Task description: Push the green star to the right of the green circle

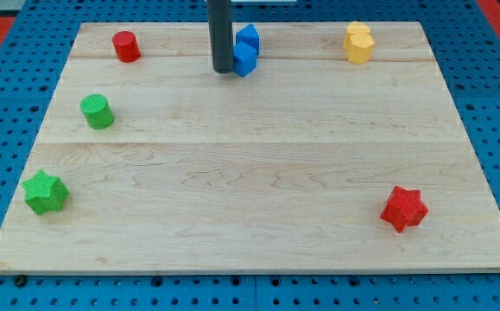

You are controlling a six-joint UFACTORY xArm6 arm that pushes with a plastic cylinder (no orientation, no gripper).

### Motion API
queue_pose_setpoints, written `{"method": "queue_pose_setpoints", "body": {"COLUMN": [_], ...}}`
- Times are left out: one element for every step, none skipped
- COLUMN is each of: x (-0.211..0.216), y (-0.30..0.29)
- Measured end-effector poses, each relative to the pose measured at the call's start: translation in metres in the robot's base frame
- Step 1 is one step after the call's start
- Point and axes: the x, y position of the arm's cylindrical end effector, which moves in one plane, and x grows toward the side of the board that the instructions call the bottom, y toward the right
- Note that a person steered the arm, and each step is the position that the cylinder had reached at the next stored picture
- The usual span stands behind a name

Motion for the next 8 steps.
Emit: {"method": "queue_pose_setpoints", "body": {"x": [-0.003,-0.019,0.06,0.156,0.26,0.295,0.251,0.222], "y": [0.023,0.035,-0.031,-0.097,-0.145,-0.199,-0.215,-0.217]}}
